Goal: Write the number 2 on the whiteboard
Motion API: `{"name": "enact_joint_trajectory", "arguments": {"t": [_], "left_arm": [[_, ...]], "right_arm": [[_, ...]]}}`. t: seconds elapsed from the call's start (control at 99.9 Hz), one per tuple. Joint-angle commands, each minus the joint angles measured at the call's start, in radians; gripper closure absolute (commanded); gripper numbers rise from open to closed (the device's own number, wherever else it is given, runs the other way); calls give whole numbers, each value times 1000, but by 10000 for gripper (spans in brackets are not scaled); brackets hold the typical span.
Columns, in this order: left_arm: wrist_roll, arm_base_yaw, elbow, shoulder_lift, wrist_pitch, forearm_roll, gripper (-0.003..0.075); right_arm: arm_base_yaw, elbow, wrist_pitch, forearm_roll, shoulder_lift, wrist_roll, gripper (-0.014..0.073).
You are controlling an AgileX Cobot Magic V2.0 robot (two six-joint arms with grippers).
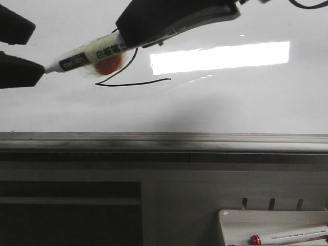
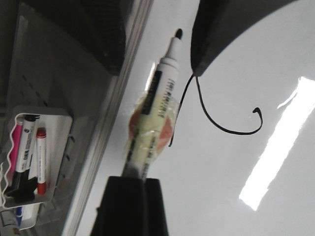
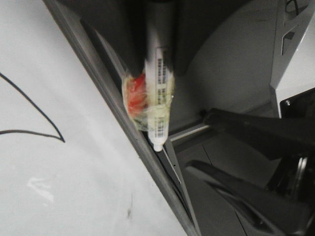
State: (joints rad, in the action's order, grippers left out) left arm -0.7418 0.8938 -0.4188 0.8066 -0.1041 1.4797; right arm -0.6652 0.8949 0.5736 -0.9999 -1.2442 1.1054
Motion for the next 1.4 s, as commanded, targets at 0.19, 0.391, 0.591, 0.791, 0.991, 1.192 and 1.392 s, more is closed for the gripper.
{"name": "enact_joint_trajectory", "arguments": {"t": [0.19,0.391,0.591,0.791,0.991,1.192,1.392], "left_arm": [[39,0,-60,46,-21,29,426],[63,0,-60,56,-21,29,426],[63,0,-60,56,-21,29,542],[63,0,-60,56,-21,29,741],[63,0,-60,56,-21,29,741],[61,0,-60,56,-21,29,741],[-55,0,-60,56,-31,25,741]], "right_arm": [[-24,46,36,-24,20,-10,663],[-59,50,35,-24,20,-10,663],[-63,50,32,-24,20,-10,663],[-63,50,29,-34,20,-10,663],[-63,50,15,-56,20,-10,663],[-63,50,-71,-64,20,-8,566],[-63,50,-199,-62,22,-8,4]]}}
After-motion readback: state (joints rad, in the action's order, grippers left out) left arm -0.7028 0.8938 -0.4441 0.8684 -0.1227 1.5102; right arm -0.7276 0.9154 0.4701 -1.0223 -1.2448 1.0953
